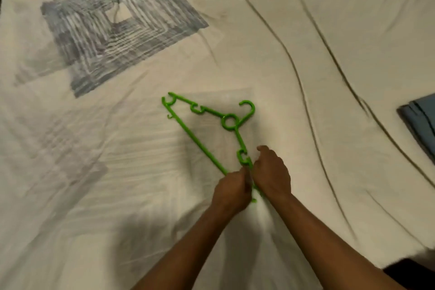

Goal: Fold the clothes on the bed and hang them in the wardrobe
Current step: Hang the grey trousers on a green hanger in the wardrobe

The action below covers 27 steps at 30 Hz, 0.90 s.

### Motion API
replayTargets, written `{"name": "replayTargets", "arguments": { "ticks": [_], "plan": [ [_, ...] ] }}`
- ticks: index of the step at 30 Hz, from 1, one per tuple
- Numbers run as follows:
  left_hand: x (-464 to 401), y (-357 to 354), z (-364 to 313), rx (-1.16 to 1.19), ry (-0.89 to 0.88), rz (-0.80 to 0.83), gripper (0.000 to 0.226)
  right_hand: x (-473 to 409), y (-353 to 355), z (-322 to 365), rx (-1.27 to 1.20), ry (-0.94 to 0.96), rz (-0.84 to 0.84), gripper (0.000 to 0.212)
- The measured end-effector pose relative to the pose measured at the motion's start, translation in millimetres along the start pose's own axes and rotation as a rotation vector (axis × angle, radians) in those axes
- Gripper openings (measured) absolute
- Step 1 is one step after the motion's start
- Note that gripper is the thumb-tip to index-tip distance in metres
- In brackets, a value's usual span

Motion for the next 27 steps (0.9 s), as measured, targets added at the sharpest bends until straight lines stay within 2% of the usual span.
{"name": "replayTargets", "arguments": {
  "ticks": [4, 9, 12, 15, 19, 23, 25, 27],
  "plan": [
    [-13.7, -33.4, -85.1, 0.144, -0.076, 0.020, 0.020, -0.5, 55.5, -77.5, -0.035, -0.061, -0.096, 0.051],
    [-40.2, -57.3, -159.8, 0.217, -0.114, 0.034, 0.028, 12.5, 132.7, -182.0, -0.043, -0.107, -0.246, 0.047],
    [-47.4, -54.1, -189.6, 0.244, -0.095, -0.139, 0.052, 22.9, 175.9, -239.9, -0.051, -0.143, -0.337, 0.044],
    [-44.8, -53.0, -220.8, 0.311, -0.022, -0.231, 0.037, 35.4, 213.8, -292.2, -0.028, -0.190, -0.487, 0.039],
    [-52.8, -82.0, -291.8, 0.267, -0.121, -0.111, 0.033, 64.8, 252.8, -376.5, -0.169, -0.476, -0.724, 0.038],
    [-63.1, -109.3, -360.0, 0.302, -0.177, 0.045, 0.035, 87.8, 254.3, -448.6, -0.398, -0.824, -0.744, 0.056],
    [-73.5, -130.3, -388.4, 0.366, -0.125, 0.147, 0.039, 92.9, 252.2, -470.9, -0.454, -0.907, -0.716, 0.063],
    [-87.2, -154.7, -404.7, 0.536, 0.039, 0.261, 0.044, 95.5, 252.3, -488.0, -0.489, -0.971, -0.698, 0.067]
  ]
}}
Point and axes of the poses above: each hand's wrist, its own x-axis away from the middle knuckle, its own y-axis out of the back of the hand, z = x × y, the point moved 9 cm from there along -x, towards the middle knuckle, and after that the axes turned 10 degrees about y, right-handed, at the moved point
